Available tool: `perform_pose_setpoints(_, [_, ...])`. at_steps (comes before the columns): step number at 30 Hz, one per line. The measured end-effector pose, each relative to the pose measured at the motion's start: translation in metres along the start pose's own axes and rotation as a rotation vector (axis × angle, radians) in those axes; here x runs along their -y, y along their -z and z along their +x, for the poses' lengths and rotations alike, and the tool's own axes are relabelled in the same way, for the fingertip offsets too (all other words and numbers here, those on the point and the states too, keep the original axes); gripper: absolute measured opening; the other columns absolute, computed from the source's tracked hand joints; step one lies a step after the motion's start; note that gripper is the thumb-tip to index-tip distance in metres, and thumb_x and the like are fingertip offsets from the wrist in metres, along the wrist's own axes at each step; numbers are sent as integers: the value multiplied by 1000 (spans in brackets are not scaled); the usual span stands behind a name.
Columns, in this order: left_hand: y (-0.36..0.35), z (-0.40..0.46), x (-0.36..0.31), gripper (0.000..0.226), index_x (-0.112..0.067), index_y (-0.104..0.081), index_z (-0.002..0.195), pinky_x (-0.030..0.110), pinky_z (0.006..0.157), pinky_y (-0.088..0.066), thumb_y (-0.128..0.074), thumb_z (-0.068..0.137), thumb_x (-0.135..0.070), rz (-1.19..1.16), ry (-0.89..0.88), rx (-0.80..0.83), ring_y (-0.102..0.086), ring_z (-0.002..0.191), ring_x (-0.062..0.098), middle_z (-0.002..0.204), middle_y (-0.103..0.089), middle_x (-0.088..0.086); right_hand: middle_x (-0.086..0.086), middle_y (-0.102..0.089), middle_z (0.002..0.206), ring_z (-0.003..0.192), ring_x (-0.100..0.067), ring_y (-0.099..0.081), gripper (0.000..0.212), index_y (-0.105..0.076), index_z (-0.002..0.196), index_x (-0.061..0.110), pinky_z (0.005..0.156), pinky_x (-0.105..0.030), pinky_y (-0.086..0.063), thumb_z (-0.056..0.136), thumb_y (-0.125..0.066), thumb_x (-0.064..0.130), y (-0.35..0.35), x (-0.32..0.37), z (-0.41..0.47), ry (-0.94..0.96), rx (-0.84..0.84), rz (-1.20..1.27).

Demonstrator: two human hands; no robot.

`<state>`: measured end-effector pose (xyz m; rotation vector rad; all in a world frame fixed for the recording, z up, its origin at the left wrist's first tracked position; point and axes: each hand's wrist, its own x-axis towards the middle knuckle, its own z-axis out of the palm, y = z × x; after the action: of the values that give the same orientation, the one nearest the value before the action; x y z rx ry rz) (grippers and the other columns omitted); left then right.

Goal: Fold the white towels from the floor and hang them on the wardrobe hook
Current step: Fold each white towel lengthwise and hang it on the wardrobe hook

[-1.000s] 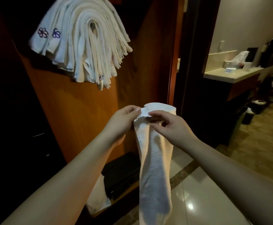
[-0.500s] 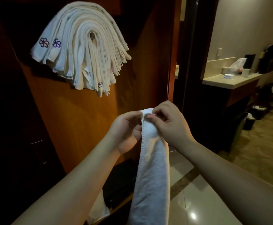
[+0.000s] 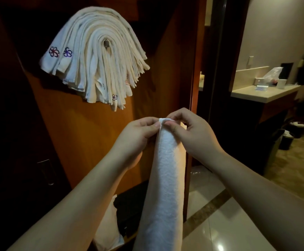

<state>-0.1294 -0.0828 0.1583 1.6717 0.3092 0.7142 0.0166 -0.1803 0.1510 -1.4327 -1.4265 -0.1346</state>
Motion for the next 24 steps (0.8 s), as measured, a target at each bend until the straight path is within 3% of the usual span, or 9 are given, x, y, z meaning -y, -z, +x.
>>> perform_pose_setpoints(3, [2, 2, -3, 22, -11, -72, 109, 23, 70, -53, -54, 99, -21, 44, -36, 4, -71, 85, 13, 89, -74, 0, 17, -62, 87, 90, 5, -57, 9, -62, 92, 31, 70, -6, -42, 95, -66, 38, 4, -4, 4, 23, 37, -28])
perform_pose_setpoints(6, [0, 5, -4, 35, -15, -72, 108, 22, 71, -52, -68, 86, -41, 113, -70, 15, -70, 87, 11, 92, -74, -2, 18, -56, 81, 84, 9, -55, 16, -61, 89, 28, 69, -5, -41, 91, -70, 41, 7, -9, 10, 77, 20, -67])
perform_pose_setpoints(10, [-1, 19, 6, 30, -11, -72, 103, 18, 64, -52, -67, 85, -34, 67, -20, -16, -69, 80, 8, 86, -73, -5, 18, -57, 82, 86, 7, -55, 15, -56, 88, 39, 69, -6, -41, 93, -67, 47, 9, -22, 18, 105, 92, -142])
perform_pose_setpoints(14, [5, 34, 23, 23, -7, -71, 107, 33, 81, -55, -61, 98, -25, -13, 80, -93, -69, 93, 25, 95, -74, 7, 33, -56, 98, 90, 10, -55, 14, -57, 92, 47, 63, -19, -41, 88, -63, 59, 19, -56, 22, -50, 362, -182])
perform_pose_setpoints(17, [12, 42, 32, 22, -9, -71, 106, 30, 78, -56, -59, 100, -26, 75, 65, -109, -73, 93, 22, 95, -76, 5, 13, -63, 90, 82, -4, -58, 30, -67, 88, 33, 65, -39, -48, 83, -68, 62, 26, -95, 16, -186, 499, -248])
perform_pose_setpoints(22, [28, 54, 35, 19, -11, -69, 104, 23, 71, -56, -55, 102, -25, 100, 29, -174, -74, 85, 13, 88, -77, -3, 13, -62, 88, 83, -4, -58, 25, -65, 82, 40, 71, -26, -48, 85, -65, 65, 48, -141, 11, -282, 595, -451])
perform_pose_setpoints(24, [36, 57, 35, 19, -14, -69, 104, 26, 75, -57, -55, 102, -27, 126, 23, -204, -74, 89, 14, 88, -77, -5, 15, -60, 89, 83, -3, -57, 22, -59, 80, 43, 69, -22, -45, 86, -65, 63, 55, -153, 9, -301, 595, -531])
